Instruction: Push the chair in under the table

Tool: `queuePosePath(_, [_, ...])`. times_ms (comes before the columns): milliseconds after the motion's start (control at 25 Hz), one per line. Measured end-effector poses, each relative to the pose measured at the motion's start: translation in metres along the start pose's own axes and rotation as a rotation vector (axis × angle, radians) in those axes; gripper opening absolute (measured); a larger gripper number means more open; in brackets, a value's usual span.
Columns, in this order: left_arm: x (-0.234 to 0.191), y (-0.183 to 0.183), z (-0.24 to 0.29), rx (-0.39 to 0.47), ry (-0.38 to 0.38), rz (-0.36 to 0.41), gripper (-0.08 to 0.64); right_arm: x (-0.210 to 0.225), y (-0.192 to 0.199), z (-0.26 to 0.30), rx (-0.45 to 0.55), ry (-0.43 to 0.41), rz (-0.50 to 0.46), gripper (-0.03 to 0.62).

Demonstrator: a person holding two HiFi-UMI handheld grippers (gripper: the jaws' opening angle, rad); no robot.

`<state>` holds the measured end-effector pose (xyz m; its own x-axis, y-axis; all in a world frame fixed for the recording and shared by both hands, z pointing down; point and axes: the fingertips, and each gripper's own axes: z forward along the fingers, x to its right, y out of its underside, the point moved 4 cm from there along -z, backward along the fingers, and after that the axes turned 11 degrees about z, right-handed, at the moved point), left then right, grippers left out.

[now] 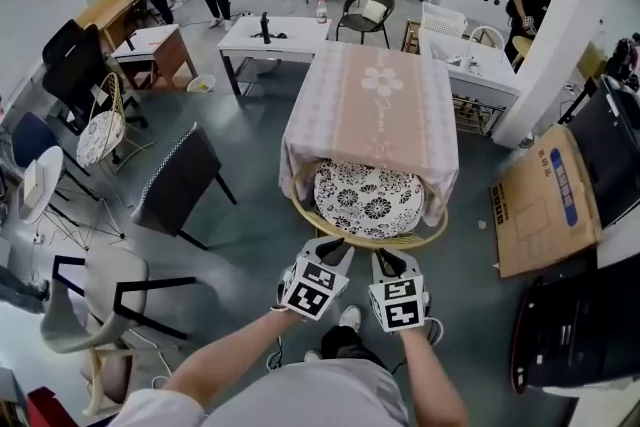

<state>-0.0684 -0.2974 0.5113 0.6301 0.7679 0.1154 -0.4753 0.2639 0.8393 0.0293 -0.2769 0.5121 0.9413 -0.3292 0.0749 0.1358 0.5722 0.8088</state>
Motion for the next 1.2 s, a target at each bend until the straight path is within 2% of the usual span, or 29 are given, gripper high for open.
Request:
queuePosePath(200, [0.019, -0.024, -0.032, 0.111, -0.017, -0.101, 0.043, -0.017, -0.018, -0.036, 0.112, 0.002, 0.104, 0.018])
queuePosePath(360, [0.029, -0.028, -0.056, 0.154, -0.032, -0.139, 0.023, -0.036, -0.025, -0.06, 0.167, -0.009, 0.129, 0.014])
queuePosePath(480, [0.035, -0.029, -0.072, 0.152, -0.038, -0.165, 0.013, -0.049, -0.026, -0.074, 0.187, -0.021, 0.144, 0.01])
queuePosePath(800, [0.048, -0.028, -0.098, 0.159, -0.039, -0.204, 0.005, -0.073, -0.023, -0.096, 0.219, -0.049, 0.154, 0.003])
queuePosePath(1200, [0.06, -0.03, -0.111, 0.164, -0.054, -0.169, 0.003, -0.081, -0.018, -0.111, 0.229, -0.048, 0.169, 0.003])
